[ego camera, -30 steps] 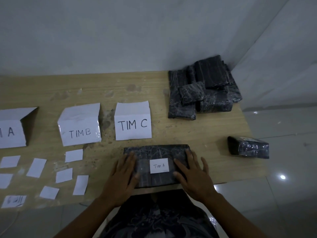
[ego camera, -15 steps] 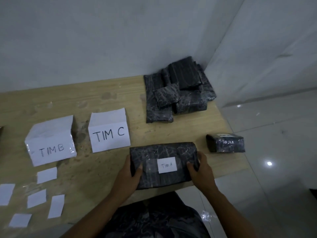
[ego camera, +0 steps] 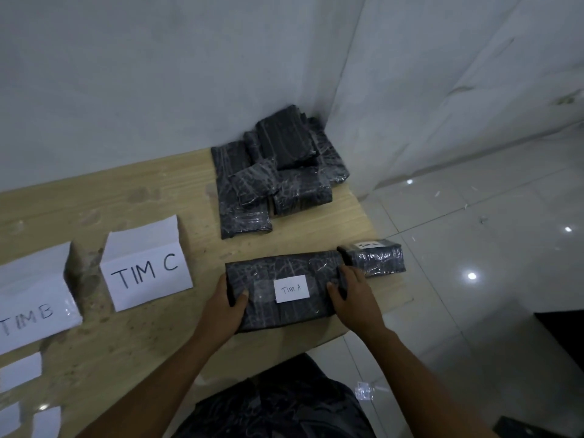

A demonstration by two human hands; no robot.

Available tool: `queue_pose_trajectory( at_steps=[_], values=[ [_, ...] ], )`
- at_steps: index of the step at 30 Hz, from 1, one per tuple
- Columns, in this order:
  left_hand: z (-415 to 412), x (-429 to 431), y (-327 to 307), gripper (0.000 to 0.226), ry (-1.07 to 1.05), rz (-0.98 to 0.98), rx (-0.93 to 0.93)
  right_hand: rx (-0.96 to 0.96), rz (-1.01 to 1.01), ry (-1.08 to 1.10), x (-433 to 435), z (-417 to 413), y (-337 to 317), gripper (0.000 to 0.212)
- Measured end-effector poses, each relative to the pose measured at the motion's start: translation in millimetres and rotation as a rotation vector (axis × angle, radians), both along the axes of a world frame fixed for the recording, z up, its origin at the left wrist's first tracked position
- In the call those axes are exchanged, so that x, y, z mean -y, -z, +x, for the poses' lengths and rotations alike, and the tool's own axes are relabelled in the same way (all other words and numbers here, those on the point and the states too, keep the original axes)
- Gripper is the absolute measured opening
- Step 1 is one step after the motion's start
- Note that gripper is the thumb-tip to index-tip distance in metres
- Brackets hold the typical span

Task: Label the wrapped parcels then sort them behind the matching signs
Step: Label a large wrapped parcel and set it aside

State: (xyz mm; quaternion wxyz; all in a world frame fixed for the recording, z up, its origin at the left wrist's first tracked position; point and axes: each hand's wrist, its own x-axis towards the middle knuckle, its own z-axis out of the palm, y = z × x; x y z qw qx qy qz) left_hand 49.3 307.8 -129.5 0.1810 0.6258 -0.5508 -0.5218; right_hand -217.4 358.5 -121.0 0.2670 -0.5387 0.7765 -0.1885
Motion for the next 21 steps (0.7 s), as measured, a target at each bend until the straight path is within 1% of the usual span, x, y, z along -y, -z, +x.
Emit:
queue_pose_trajectory(
  at_steps=[2, 6, 10, 11, 12, 14, 15, 16, 18, 21],
  values=[
    [-1.6, -1.1, 0.8, 0.062, -0.004, 0.007, -0.002, -0.053, -0.008, 0.001, -3.0, -1.5, -0.7, 0.047],
    [-3.7, -6.6, 0.6, 0.057, -0.017, -0.007, -0.006, -0.237, -0.078, 0.021, -2.8, -10.9, -4.8, 0.029],
    [-5.5, -10.0, -1.2, 0.054, -0.02, -0.016, -0.023, -0.266, -0.129, 0.088, 7.9, -26.5, -10.2, 0.019],
    [-6.0, -10.6, -1.4, 0.054, -0.019, -0.028, -0.026, -0.302, -0.135, 0.072, 10.7, -32.2, -10.0, 0.024],
    [-6.1, -11.0, -1.5, 0.055, -0.014, -0.045, -0.027, -0.353, -0.109, 0.038, 13.3, -39.4, -8.3, 0.035],
    [-5.7, -11.3, -1.3, 0.057, 0.011, -0.074, -0.018, -0.417, 0.055, -0.051, 16.5, -52.9, -6.5, 0.061],
    [-6.0, -11.4, -0.9, 0.058, 0.024, -0.077, -0.011, -0.428, 0.138, -0.084, 17.4, -59.7, -6.0, 0.069],
    [-6.5, -11.1, -0.3, 0.06, 0.028, -0.073, -0.001, -0.44, 0.181, -0.104, 17.6, -66.6, -4.6, 0.073],
    [-8.4, -9.3, 0.5, 0.063, 0.028, -0.068, 0.018, -0.501, 0.172, -0.11, 17.7, -76.6, -2.6, 0.073],
    [-13.9, -6.0, 0.1, 0.064, 0.039, -0.065, 0.031, -0.549, 0.134, -0.007, 18.2, -83.5, -4.3, 0.07]
  ],
)
